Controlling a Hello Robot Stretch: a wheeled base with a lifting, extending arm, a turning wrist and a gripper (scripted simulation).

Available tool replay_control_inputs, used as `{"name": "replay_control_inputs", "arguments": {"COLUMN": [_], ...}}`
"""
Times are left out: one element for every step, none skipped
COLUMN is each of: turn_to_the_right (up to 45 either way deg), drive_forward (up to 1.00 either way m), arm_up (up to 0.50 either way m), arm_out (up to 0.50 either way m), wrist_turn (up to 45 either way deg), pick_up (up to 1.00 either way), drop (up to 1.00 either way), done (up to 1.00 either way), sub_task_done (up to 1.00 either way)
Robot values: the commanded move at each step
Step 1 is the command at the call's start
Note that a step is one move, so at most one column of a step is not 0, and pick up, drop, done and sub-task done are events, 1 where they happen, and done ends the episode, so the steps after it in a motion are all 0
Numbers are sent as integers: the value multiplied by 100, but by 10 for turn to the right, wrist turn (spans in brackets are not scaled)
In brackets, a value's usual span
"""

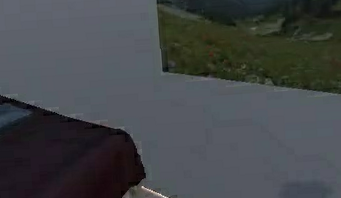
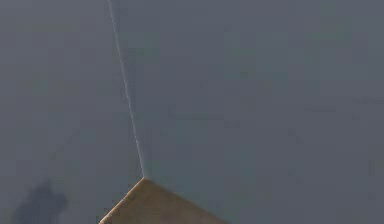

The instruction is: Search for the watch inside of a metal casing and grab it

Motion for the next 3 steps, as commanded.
{"name": "replay_control_inputs", "arguments": {"turn_to_the_right": [-450, -450, -420], "drive_forward": [0, 0, 0], "arm_up": [0, 0, 0], "arm_out": [0, 0, 0], "wrist_turn": [0, 0, 0], "pick_up": [0, 0, 0], "drop": [0, 0, 0], "done": [0, 0, 0], "sub_task_done": [0, 0, 0]}}
